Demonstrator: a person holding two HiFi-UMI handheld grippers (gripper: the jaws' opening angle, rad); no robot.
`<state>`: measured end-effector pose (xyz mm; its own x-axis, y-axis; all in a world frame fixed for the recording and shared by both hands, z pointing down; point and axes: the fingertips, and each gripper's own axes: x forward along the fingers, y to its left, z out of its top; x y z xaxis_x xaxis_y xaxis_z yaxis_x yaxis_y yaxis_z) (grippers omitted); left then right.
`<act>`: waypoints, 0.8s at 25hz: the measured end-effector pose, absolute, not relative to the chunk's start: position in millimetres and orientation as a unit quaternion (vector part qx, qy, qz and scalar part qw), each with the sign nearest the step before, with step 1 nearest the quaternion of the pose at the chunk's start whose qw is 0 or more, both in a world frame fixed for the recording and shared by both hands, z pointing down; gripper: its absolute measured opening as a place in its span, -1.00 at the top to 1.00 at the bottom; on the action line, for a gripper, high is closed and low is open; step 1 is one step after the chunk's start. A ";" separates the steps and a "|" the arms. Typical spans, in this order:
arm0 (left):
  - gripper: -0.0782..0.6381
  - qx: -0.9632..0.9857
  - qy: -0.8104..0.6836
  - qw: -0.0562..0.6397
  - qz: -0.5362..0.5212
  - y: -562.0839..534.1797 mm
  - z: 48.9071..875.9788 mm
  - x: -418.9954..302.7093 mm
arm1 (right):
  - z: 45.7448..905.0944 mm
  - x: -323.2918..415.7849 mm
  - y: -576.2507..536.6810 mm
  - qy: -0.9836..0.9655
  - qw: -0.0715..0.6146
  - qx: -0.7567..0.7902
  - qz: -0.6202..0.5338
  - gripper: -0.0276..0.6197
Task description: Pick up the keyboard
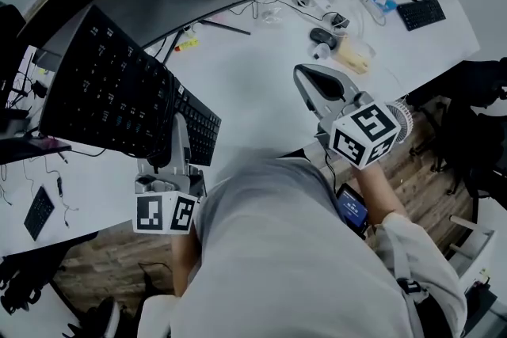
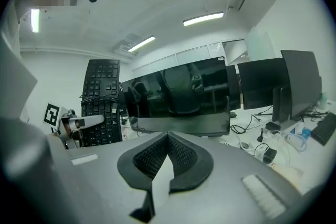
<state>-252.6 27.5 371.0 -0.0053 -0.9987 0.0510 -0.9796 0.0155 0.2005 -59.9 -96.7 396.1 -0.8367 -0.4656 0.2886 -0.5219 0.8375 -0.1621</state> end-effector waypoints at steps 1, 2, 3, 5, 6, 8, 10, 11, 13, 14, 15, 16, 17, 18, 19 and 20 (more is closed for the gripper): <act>0.78 0.697 -0.710 0.085 -0.052 27.7 371.1 -254.0 | 396.6 -60.4 -95.9 -0.951 0.120 0.258 0.120 0.92; 0.78 0.693 -0.714 0.081 -0.048 27.9 371.3 -255.6 | 397.2 -60.7 -95.4 -0.951 0.119 0.256 0.123 0.92; 0.78 0.688 -0.720 0.075 -0.042 28.5 371.7 -257.3 | 397.9 -60.7 -94.8 -0.952 0.119 0.254 0.127 0.92; 0.78 0.678 -0.732 0.064 -0.028 31.2 373.5 -260.5 | 399.1 -59.5 -94.0 -0.951 0.117 0.252 0.134 0.92; 0.78 0.673 -0.737 0.059 -0.021 32.2 374.6 -261.9 | 399.6 -58.3 -94.6 -0.950 0.115 0.254 0.138 0.92; 0.78 0.670 -0.741 0.053 -0.012 32.9 376.5 -264.6 | 399.8 -56.1 -98.0 -0.948 0.115 0.261 0.141 0.92; 0.78 0.670 -0.741 0.053 -0.012 33.0 378.0 -266.6 | 399.4 -54.3 -102.1 -0.945 0.118 0.271 0.137 0.92; 0.78 0.670 -0.740 0.057 -0.015 33.1 378.9 -267.3 | 399.4 -53.6 -103.9 -0.944 0.119 0.275 0.136 0.92; 0.78 0.671 -0.738 0.066 -0.022 32.4 380.7 -268.8 | 399.8 -52.8 -106.9 -0.943 0.120 0.280 0.136 0.92; 0.78 0.671 -0.737 0.073 -0.025 31.3 381.7 -269.8 | 400.0 -52.9 -108.4 -0.942 0.121 0.282 0.136 0.92; 0.78 0.672 -0.736 0.081 -0.027 30.0 382.8 -271.1 | 400.1 -53.3 -109.5 -0.942 0.122 0.283 0.136 0.92; 0.78 0.672 -0.735 0.087 -0.028 28.7 383.6 -272.5 | 400.3 -53.9 -110.0 -0.942 0.124 0.282 0.136 0.92; 0.78 0.672 -0.734 0.090 -0.027 27.9 384.0 -273.9 | 400.4 -54.9 -109.1 -0.943 0.125 0.278 0.135 0.92; 0.78 0.672 -0.734 0.091 -0.026 27.6 384.2 -275.3 | 400.5 -56.1 -107.1 -0.945 0.126 0.273 0.133 0.92; 0.78 0.672 -0.735 0.089 -0.025 27.5 384.3 -276.6 | 400.3 -57.6 -104.4 -0.947 0.127 0.266 0.131 0.92; 0.78 0.671 -0.736 0.087 -0.022 27.6 384.5 -277.8 | 400.1 -59.0 -102.2 -0.948 0.127 0.261 0.131 0.92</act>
